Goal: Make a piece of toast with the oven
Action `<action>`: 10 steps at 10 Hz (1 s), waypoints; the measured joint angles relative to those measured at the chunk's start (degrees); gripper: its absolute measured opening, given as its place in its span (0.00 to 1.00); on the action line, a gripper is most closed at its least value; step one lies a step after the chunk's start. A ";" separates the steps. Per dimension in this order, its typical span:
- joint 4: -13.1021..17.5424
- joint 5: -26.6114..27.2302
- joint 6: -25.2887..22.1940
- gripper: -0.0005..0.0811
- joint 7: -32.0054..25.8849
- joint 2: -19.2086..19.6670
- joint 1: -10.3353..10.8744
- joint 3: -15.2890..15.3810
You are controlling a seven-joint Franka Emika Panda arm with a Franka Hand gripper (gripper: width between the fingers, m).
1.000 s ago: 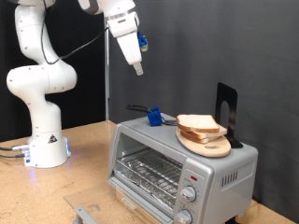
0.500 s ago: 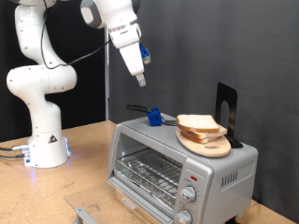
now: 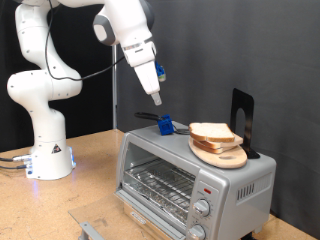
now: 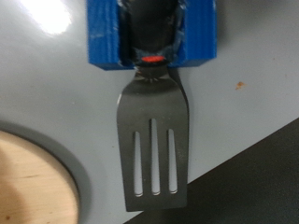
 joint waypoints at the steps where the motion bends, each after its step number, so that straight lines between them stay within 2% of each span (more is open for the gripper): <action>1: -0.45 0.17 1.09 1.00 0.16 0.76 0.08 0.58; 6: -1.97 0.41 6.75 1.00 0.22 5.43 0.11 2.37; 10: -2.68 2.27 9.24 1.00 -0.26 7.38 1.39 3.44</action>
